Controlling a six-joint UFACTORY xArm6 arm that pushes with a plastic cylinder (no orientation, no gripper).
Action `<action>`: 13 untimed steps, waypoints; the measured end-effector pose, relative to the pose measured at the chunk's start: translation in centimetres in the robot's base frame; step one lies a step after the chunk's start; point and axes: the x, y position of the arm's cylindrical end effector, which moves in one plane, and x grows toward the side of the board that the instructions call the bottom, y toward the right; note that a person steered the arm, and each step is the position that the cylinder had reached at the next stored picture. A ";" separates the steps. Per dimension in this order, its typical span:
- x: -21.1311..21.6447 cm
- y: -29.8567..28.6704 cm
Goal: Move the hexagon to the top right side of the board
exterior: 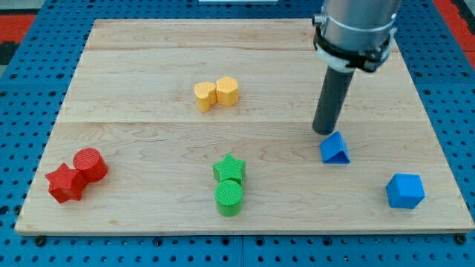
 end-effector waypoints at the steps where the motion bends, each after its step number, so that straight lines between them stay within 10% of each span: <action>1: 0.6 0.4; 4: -3.8 -18.6; 7: -5.7 -6.8; 9: -10.3 -18.5; 13: -11.4 1.3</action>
